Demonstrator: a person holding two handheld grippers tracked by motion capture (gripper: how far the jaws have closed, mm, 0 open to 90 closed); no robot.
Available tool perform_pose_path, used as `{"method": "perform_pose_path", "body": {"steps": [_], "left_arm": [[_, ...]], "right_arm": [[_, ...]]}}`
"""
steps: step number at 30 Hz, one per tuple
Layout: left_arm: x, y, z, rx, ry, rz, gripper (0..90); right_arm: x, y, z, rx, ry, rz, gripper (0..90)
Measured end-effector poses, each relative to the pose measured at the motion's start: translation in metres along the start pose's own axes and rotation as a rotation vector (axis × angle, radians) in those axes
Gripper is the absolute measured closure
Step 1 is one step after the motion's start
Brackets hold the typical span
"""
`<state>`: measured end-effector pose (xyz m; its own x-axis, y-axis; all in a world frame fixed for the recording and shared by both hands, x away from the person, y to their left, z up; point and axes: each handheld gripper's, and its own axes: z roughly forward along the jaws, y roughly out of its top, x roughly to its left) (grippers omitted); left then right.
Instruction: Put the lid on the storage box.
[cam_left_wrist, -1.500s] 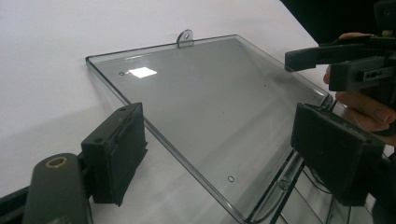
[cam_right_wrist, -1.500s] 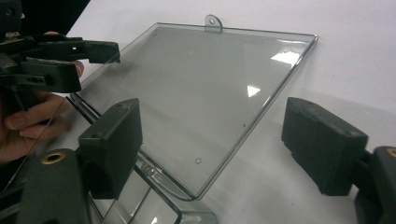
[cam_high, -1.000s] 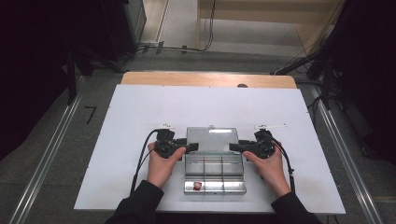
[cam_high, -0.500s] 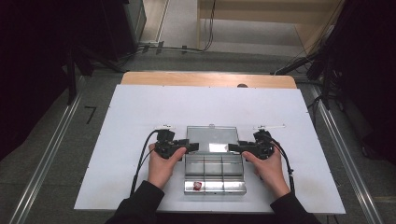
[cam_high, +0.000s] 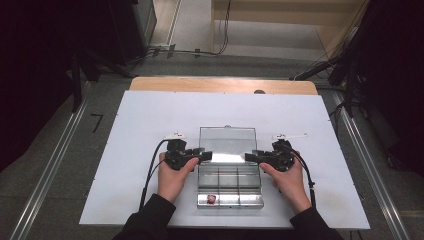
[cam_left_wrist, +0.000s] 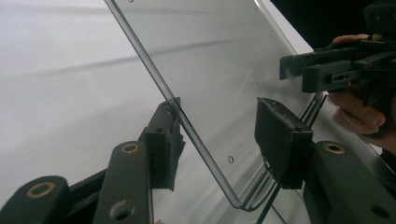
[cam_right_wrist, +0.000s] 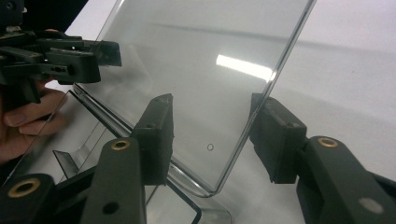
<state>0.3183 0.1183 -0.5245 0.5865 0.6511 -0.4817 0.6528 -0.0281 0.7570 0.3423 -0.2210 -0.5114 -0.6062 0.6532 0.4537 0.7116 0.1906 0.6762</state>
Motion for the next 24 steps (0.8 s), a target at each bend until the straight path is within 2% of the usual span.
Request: {"method": "perform_pose_path", "body": {"steps": [10,18,24], "left_arm": [[-0.003,0.002,-0.006,-0.031,-0.004,0.039,59.4],[-0.008,0.003,-0.013,-0.062,-0.011,0.081,67.3],[-0.011,0.003,-0.018,-0.076,-0.031,0.110,71.9]], "right_arm": [[0.006,-0.002,-0.006,-0.026,-0.016,-0.064,54.7],[0.008,-0.003,-0.014,-0.060,-0.008,-0.086,65.2],[0.012,-0.005,-0.021,-0.076,-0.014,-0.131,70.0]]}}
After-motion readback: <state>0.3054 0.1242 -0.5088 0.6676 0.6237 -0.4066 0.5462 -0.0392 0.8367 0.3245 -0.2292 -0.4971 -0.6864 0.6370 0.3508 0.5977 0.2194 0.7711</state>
